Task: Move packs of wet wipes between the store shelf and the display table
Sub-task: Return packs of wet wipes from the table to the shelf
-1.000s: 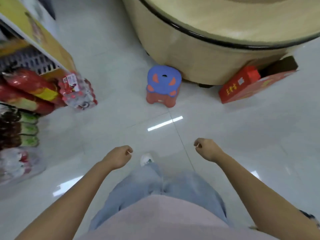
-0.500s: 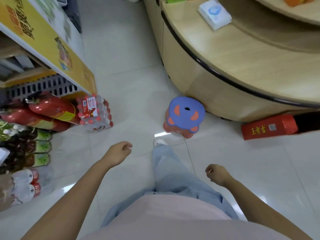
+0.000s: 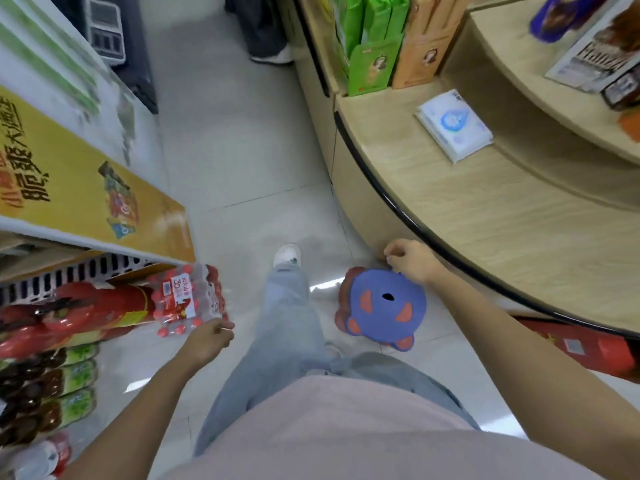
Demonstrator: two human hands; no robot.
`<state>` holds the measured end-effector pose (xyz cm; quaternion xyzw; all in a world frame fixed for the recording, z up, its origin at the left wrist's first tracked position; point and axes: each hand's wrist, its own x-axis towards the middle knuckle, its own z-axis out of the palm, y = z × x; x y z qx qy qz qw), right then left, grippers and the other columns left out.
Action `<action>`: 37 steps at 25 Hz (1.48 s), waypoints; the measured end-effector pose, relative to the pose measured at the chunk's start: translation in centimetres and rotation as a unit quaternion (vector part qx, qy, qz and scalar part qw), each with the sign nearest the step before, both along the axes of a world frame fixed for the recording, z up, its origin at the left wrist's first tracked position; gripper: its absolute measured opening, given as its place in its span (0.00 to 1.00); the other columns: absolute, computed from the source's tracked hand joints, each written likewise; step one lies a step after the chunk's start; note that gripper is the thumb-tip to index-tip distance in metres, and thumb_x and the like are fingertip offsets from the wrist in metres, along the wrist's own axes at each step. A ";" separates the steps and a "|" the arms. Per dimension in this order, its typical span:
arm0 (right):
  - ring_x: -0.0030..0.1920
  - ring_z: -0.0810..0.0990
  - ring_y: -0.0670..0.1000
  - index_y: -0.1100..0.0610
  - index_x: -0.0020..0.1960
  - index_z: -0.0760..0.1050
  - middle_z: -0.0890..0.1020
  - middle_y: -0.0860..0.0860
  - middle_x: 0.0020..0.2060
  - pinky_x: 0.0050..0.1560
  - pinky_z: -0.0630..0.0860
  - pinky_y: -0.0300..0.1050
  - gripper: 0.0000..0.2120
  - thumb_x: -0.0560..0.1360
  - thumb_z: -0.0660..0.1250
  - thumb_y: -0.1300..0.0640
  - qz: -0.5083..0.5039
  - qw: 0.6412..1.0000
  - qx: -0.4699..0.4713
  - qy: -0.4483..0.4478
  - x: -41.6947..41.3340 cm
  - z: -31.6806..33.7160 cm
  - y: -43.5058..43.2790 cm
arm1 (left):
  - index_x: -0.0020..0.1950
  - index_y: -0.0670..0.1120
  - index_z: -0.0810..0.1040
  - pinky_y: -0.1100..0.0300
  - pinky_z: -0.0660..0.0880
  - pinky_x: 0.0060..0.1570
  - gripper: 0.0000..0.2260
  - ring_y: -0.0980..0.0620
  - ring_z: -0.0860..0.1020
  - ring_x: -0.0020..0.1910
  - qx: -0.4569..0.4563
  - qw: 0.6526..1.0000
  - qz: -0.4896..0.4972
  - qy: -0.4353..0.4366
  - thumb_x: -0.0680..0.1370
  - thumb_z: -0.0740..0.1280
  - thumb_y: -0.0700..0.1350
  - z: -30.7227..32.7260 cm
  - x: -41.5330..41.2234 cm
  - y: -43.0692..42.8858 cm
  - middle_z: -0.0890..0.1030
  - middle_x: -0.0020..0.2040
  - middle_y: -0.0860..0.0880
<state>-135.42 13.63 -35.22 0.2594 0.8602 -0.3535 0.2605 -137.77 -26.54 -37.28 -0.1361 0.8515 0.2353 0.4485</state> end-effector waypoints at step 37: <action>0.55 0.82 0.58 0.63 0.61 0.75 0.82 0.59 0.55 0.54 0.80 0.54 0.19 0.71 0.70 0.66 -0.697 0.556 -0.415 0.182 -16.3 -1.5 20.4 | 0.56 0.44 0.74 0.56 0.78 0.49 0.17 0.50 0.80 0.51 0.196 0.935 -0.286 -0.077 0.71 0.74 0.45 -0.9 -34.4 55.3 0.81 0.55 0.48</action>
